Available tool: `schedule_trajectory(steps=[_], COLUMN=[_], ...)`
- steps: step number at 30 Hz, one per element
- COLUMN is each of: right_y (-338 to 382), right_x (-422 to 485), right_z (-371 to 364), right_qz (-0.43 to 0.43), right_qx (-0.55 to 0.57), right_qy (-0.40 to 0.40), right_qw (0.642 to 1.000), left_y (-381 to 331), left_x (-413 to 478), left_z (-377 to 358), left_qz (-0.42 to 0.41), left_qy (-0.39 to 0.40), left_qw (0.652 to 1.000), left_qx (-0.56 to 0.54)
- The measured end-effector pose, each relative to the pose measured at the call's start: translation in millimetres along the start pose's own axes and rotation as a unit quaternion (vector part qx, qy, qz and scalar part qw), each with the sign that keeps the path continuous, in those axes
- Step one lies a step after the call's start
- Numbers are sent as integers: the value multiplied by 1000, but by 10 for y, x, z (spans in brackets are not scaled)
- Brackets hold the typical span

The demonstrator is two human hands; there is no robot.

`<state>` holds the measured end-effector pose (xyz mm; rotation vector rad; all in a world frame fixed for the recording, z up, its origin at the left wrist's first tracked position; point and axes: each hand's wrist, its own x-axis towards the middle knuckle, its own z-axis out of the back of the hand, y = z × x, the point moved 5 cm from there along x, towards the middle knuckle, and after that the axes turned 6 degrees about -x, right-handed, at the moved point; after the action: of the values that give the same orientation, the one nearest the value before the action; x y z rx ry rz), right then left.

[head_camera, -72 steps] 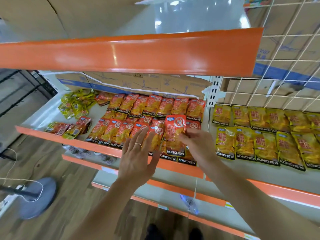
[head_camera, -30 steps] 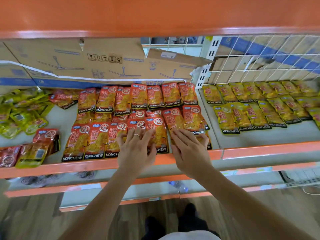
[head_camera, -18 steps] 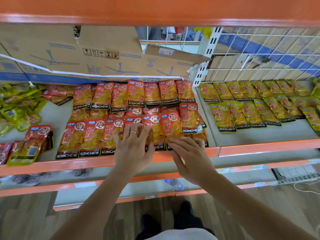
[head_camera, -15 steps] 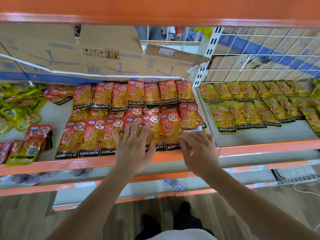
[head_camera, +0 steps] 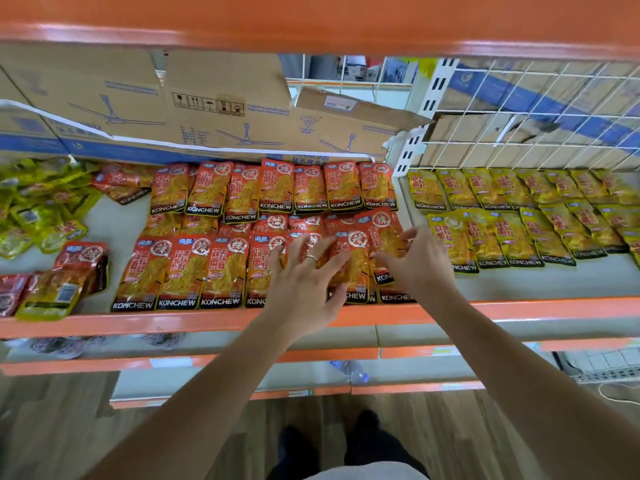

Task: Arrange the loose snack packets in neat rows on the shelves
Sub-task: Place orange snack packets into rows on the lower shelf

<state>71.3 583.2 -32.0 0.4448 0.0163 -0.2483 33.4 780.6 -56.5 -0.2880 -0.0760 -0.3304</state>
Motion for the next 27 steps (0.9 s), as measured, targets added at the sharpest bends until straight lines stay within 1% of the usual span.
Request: schedule_trajectory(steps=[3,5,8,11,14,18,20,24,27], right_y=[1,-27,-165,-242,-221,-80,19,241,458], right_x=[21,39,93,116,94,55,15,-123,-237], right_z=[35,77,227,411,463,496,501,383,244], right_qz=[-10,-2,-35,-50,-70,-46,-18,39,57], right_qx=[23,79,201,276,342,367,378,384,360], right_qy=[43,59,59,44,66,113,131,165,201], right_qw=[999,995,977,959,935,922,916,908,909], left_y=[-7,-23,-38,-70,-174,-242,-199,14,134], left_x=[-28,-28,-18,-15,0,-65,-177,-507,-745], left_z=[-4,12,39,108,247,460,558,700,784], left_qz=[-3,-3,3,41,77,103,117,168,193], left_qy=[-19,-25,-24,-40,-71,-95,-109,-151,-170], left_qw=[1000,1000,999,996,992,989,987,974,966], left_qx=[1,-7,-32,-64,-75,-35,-11,-16,-10])
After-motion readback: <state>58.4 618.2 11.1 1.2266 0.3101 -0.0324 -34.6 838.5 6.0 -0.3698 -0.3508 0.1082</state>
